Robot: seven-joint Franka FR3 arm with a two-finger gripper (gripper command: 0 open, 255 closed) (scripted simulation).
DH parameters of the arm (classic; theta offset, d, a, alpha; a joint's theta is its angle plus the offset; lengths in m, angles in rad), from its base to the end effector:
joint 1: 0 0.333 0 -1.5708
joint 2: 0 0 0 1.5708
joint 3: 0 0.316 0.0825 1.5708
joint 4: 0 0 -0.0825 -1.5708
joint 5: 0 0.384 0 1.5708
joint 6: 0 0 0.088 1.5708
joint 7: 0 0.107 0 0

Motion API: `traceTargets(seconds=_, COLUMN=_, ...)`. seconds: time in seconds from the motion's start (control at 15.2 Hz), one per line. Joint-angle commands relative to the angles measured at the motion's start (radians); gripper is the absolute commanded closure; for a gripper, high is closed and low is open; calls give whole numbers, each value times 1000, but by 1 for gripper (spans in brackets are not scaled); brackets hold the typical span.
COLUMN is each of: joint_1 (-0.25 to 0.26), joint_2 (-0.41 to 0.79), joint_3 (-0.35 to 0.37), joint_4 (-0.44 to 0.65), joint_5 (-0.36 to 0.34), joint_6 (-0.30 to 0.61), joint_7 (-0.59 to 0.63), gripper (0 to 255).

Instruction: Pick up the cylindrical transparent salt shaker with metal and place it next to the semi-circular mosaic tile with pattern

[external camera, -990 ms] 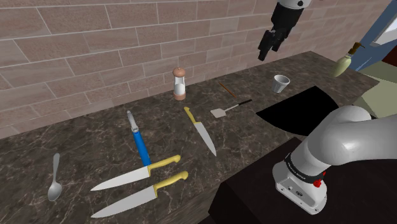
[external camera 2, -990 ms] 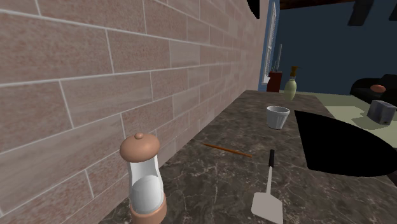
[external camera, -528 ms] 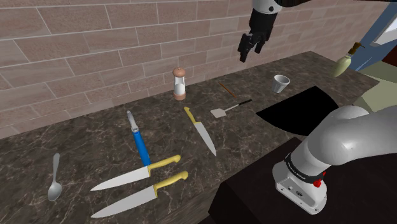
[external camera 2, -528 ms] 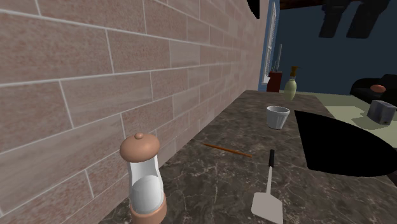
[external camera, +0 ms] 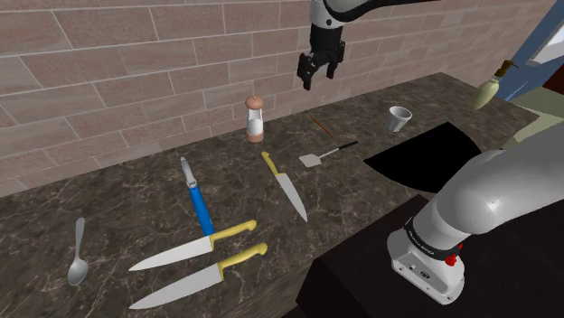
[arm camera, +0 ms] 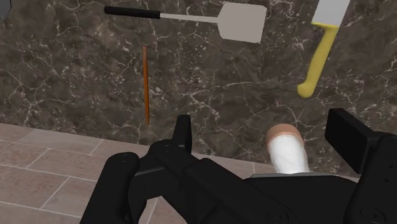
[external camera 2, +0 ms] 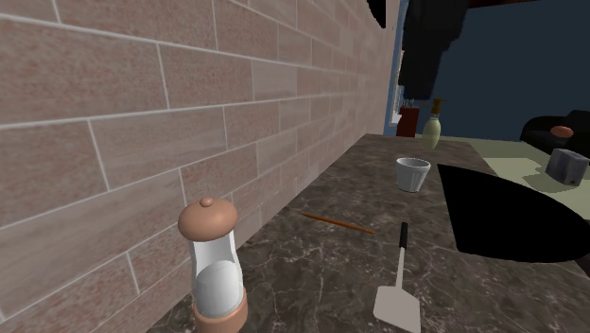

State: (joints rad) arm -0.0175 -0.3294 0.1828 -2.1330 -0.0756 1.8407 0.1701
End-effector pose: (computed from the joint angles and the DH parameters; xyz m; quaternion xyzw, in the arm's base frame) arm 0.4550 0.0779 0.5446 0.9977 0.0028 0.0262 0.0625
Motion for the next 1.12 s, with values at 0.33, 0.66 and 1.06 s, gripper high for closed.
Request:
traceTargets(seconds=0.33, joint_1=5, joint_2=299, joint_3=58, joint_4=226, joint_5=-63, joint_6=27, joint_7=142, gripper=0)
traceTargets(seconds=0.66, joint_1=31, joint_2=520, joint_3=73, joint_4=438, joint_5=-123, joint_6=-1, joint_7=228, gripper=0)
traceTargets(seconds=1.06, joint_1=91, joint_2=809, joint_3=62, joint_4=775, joint_5=-186, joint_6=-87, joint_7=298, gripper=0)
